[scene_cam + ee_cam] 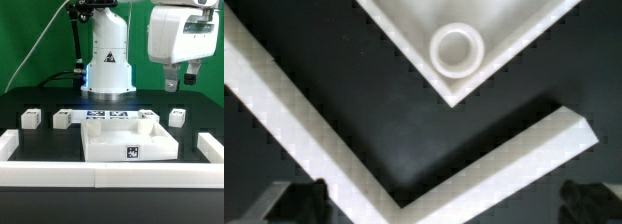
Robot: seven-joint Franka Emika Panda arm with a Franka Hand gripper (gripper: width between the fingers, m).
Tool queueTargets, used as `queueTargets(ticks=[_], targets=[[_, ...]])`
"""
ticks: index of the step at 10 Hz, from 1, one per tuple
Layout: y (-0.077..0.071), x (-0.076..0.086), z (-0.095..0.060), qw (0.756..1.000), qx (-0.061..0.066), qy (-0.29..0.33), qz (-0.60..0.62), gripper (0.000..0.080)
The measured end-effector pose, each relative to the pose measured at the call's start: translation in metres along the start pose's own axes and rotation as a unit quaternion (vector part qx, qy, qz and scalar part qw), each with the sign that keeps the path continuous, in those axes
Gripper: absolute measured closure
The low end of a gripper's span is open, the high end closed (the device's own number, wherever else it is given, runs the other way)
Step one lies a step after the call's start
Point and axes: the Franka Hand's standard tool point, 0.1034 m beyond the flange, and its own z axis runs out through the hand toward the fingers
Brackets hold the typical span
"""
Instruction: Assemble one leg
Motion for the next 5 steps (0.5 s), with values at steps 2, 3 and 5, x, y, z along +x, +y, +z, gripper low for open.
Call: queueTargets(ticks=[2, 3, 5], targets=[[0.0007, 0.0007, -0.0011, 1.0, -0.005, -0.004, -0.006, 0.015], [0.0005, 0.0009, -0.0011, 1.0, -0.005, -0.004, -0.007, 0.015], [0.0, -0.0004, 0.0002, 1.0, -0.005, -0.002, -0.016, 0.015]])
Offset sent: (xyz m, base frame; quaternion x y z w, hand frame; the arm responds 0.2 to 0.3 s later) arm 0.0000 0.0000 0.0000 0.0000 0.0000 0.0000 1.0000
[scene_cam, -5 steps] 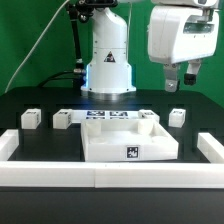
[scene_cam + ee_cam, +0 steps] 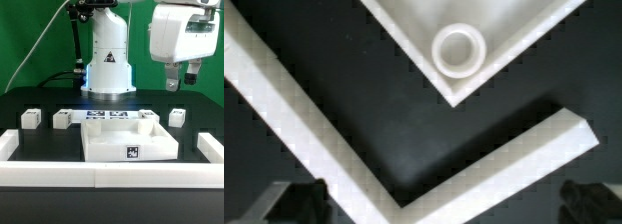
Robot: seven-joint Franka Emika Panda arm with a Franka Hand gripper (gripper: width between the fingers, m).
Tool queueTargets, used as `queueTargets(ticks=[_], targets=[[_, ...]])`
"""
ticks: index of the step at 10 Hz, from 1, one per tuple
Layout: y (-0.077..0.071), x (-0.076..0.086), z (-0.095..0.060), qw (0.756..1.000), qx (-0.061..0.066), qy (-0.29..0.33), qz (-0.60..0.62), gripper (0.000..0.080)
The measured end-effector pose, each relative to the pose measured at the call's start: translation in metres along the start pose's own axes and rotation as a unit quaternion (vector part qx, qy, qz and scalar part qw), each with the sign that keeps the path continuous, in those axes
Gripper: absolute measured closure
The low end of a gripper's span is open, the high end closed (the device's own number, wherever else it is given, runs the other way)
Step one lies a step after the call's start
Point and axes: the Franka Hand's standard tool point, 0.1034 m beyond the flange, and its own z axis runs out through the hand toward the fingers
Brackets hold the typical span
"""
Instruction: Assemble one leg
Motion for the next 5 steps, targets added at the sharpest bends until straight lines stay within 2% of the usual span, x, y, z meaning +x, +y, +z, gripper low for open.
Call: queueTargets(ticks=[3, 5], targets=[[-0.021, -0.024, 0.013, 0.995, -0.012, 0.015, -0.095, 0.015], [-0.028, -0.038, 0.027, 0.982, -0.016, 0.019, -0.185, 0.015]])
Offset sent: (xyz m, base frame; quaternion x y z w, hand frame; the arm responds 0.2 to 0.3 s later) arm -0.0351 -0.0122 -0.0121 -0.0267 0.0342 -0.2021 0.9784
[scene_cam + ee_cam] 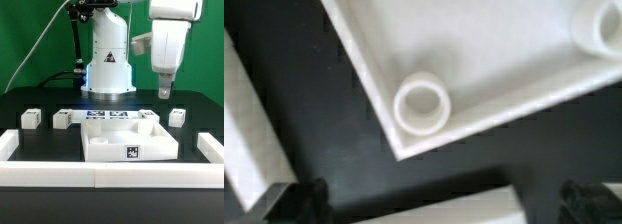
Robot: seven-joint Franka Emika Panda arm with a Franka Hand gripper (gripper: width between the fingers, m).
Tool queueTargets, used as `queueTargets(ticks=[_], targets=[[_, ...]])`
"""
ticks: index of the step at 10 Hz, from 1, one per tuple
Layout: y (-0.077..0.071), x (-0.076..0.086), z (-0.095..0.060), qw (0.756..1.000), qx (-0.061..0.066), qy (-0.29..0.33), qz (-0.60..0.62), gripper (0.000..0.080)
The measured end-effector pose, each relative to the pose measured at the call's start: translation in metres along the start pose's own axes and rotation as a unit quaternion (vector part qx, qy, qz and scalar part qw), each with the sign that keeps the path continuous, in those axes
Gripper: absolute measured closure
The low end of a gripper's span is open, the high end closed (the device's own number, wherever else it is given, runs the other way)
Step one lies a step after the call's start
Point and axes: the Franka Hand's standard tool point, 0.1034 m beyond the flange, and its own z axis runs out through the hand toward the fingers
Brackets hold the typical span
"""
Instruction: Assemble one leg
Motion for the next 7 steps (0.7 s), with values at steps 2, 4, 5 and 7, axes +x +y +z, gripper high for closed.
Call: queueTargets(ticks=[2, 4, 5, 7], targets=[[-0.005, -0.003, 0.004, 1.0, 0.002, 0.0, -0.004, 0.015], [-0.005, -0.003, 0.004, 1.0, 0.002, -0.001, -0.004, 0.015], [-0.005, -0.003, 0.006, 1.0, 0.002, 0.0, -0.009, 0.015], [-0.019, -0.015, 0.016, 0.996, -0.022, 0.011, -0.089, 0.015]])
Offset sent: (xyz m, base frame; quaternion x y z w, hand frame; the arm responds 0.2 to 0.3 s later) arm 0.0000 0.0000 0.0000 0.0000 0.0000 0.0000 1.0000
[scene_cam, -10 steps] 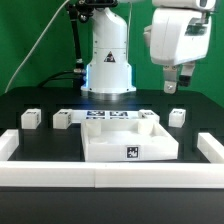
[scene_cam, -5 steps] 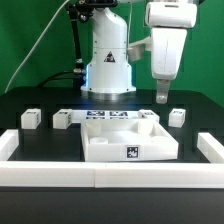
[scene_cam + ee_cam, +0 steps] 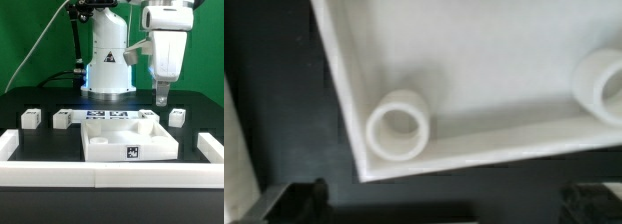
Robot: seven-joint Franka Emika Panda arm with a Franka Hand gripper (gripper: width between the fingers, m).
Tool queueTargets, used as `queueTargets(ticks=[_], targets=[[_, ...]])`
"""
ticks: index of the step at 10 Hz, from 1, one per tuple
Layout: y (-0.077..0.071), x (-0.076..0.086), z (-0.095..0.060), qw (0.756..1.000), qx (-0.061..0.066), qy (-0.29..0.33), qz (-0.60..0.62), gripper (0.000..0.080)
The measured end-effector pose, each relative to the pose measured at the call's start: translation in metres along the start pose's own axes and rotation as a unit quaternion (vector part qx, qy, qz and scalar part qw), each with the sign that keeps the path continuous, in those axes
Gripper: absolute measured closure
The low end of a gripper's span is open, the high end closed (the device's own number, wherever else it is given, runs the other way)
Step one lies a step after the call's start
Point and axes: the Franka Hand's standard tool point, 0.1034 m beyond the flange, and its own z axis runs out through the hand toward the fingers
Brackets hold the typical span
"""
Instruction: Assemble one leg
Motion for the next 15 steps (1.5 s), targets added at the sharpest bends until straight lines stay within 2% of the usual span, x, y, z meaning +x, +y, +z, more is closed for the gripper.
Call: queueTargets(ticks=[1, 3, 4, 8, 9, 10, 11, 12, 15], targets=[[-0.012, -0.007, 0.005, 0.999, -0.007, -0.002, -0.042, 0.015], [-0.023, -0.023, 0.012, 0.997, -0.006, -0.004, -0.076, 0.015], [-0.031, -0.036, 0.017, 0.998, 0.003, -0.007, -0.065, 0.015], [-0.031, -0.036, 0.018, 0.998, 0.001, -0.005, -0.065, 0.015], [-0.042, -0.042, 0.026, 0.997, -0.004, 0.0, -0.073, 0.015], [-0.057, -0.047, 0.032, 0.998, 0.004, 0.001, -0.07, 0.015], [-0.066, -0.049, 0.035, 0.998, 0.004, 0.003, -0.069, 0.015], [-0.072, -0.048, 0.038, 0.997, 0.001, 0.007, -0.071, 0.015], [-0.087, -0.05, 0.06, 0.998, 0.014, 0.014, -0.064, 0.015]])
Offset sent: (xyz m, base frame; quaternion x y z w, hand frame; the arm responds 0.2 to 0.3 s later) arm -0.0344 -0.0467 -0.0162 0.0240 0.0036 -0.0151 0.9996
